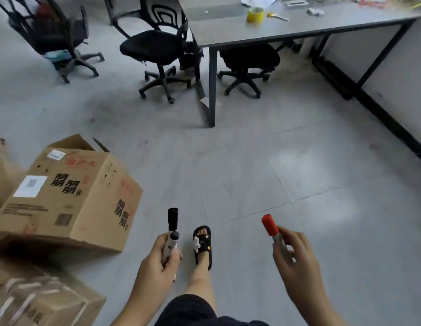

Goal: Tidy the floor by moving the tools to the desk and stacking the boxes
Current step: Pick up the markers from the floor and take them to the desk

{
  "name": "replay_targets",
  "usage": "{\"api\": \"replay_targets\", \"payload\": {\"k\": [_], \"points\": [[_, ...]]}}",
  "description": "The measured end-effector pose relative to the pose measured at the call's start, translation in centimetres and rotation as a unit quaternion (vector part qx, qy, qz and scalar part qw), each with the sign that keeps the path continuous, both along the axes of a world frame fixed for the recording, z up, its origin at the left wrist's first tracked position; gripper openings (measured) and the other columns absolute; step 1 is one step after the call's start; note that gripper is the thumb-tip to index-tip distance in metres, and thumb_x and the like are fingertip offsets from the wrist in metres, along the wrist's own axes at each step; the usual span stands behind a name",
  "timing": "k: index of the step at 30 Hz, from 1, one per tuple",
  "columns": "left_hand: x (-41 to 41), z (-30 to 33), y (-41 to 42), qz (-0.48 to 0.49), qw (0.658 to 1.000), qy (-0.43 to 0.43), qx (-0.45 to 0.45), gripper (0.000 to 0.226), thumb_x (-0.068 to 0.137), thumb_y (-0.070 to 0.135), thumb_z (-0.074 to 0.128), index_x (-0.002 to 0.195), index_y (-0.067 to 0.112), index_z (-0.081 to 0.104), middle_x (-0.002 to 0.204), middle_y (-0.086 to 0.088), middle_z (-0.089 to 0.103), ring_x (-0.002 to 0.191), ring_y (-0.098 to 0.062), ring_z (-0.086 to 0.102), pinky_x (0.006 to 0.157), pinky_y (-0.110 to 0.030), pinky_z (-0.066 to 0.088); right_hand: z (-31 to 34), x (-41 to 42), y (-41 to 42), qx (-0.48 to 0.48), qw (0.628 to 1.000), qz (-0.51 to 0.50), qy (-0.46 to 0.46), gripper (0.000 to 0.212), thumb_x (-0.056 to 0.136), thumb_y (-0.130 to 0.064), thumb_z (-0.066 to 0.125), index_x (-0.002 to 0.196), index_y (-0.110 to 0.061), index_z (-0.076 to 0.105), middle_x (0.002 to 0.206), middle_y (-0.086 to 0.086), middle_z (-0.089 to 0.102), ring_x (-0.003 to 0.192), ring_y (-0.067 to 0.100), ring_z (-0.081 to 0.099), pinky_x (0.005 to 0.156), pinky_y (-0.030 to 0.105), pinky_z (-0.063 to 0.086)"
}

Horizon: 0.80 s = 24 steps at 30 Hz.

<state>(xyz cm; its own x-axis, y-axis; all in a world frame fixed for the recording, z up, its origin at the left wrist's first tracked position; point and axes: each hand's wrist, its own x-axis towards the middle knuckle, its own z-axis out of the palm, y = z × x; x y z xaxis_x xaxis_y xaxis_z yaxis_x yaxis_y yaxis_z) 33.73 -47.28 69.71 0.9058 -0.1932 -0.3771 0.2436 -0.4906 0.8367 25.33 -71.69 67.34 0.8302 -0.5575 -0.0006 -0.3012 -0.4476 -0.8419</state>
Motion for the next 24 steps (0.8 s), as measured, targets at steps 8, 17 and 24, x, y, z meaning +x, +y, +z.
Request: {"api": "replay_targets", "payload": {"k": [8,17,24], "points": [[21.7,2.8,-9.0,-0.083,0.995,-0.050,-0.010,0.025,0.095,0.014,0.048,0.102,0.037,0.051,0.076,0.006,0.063,0.051,-0.011,0.048,0.058,-0.029,0.046,1.7,16.9,-7.1,0.013,0.992,-0.114,-0.052,0.028,0.085,0.003,0.061,0.109,-0.013,0.062,0.096,-0.004,0.057,0.087,-0.003,0.055,0.069,0.007,0.044],[38.8,2.9,-21.6,-0.125,0.991,-0.047,-0.003,0.042,0.094,0.014,0.049,0.088,0.056,0.049,0.076,0.008,0.065,0.049,-0.006,0.049,0.060,-0.030,0.044,0.7,31.8,-18.5,0.012,0.984,-0.167,-0.061,0.039,0.083,0.004,0.063,0.103,-0.029,0.055,0.094,-0.007,0.057,0.088,-0.003,0.055,0.069,0.016,0.047],[51.7,2.4,-37.4,-0.123,0.990,-0.074,-0.003,0.033,0.095,0.015,0.048,0.094,0.048,0.049,0.077,0.004,0.061,0.051,-0.010,0.045,0.056,-0.025,0.041,1.3,45.2,-35.1,0.005,0.988,-0.147,-0.053,0.037,0.082,0.007,0.062,0.105,-0.023,0.057,0.094,-0.007,0.056,0.085,0.001,0.054,0.068,0.016,0.044]]}}
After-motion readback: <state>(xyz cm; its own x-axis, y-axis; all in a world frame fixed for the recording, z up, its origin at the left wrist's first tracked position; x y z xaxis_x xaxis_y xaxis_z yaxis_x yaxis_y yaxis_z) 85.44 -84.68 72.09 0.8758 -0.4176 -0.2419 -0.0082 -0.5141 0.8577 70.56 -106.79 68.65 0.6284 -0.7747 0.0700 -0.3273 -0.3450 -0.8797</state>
